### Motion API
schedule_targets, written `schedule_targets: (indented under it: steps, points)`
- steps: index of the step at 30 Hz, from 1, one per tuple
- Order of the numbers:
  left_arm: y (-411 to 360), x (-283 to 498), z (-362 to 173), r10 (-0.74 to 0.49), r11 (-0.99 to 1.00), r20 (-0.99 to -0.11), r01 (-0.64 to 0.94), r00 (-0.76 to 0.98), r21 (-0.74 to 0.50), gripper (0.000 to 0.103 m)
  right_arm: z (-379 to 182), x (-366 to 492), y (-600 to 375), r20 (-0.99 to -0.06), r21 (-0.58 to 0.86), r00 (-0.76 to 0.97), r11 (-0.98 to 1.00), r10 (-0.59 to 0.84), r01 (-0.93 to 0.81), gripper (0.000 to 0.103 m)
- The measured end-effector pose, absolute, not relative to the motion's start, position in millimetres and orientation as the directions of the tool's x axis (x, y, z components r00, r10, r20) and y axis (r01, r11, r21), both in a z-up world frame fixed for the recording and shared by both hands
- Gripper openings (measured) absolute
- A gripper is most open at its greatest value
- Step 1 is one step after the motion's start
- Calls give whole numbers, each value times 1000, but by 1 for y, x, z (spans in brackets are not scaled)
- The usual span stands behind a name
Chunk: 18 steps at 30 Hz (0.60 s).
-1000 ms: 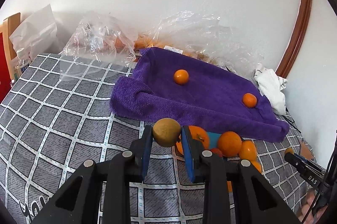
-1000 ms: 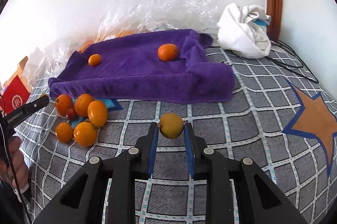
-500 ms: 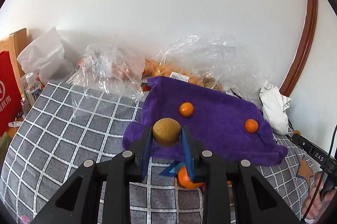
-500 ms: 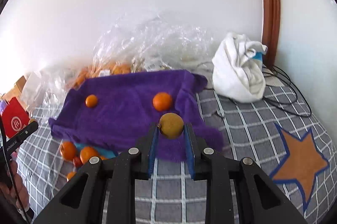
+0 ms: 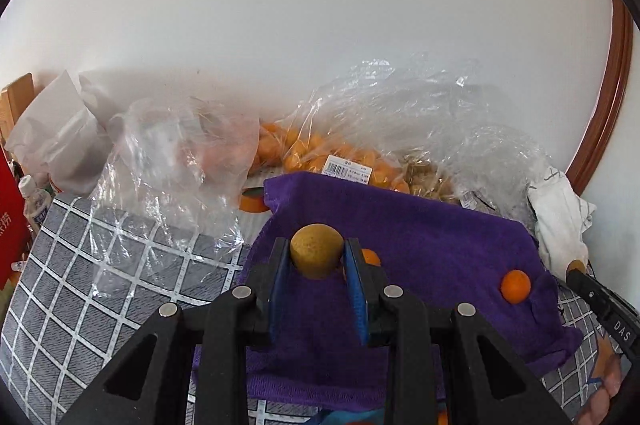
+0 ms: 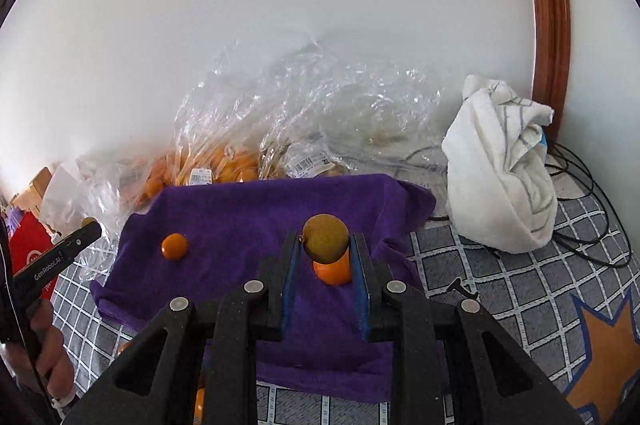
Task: Organize fruits
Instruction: 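Carry both held small fruits over the purple towel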
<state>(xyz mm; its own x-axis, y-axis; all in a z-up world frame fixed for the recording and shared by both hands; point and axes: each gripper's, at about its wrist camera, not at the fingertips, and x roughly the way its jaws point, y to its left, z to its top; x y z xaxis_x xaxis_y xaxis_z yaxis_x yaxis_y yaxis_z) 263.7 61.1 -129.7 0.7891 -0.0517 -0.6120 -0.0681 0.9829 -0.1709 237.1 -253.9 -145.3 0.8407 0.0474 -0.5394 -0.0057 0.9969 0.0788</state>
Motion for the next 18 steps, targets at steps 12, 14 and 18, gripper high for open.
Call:
schedule_targets:
  steps: [12, 14, 18]
  points:
    - [51, 292, -175, -46, 991, -698, -56, 715, -123, 26, -179, 256, -255, -621, 62, 781, 997, 68, -38, 25]
    - [50, 295, -178, -44, 993, -708, -47, 705, -108, 26, -182, 257, -253, -628, 43, 776, 998, 56, -38, 25]
    - [51, 299, -181, -57, 993, -724, -39, 687, -115, 26, -187, 260, -251, -644, 46, 762, 998, 65, -46, 25]
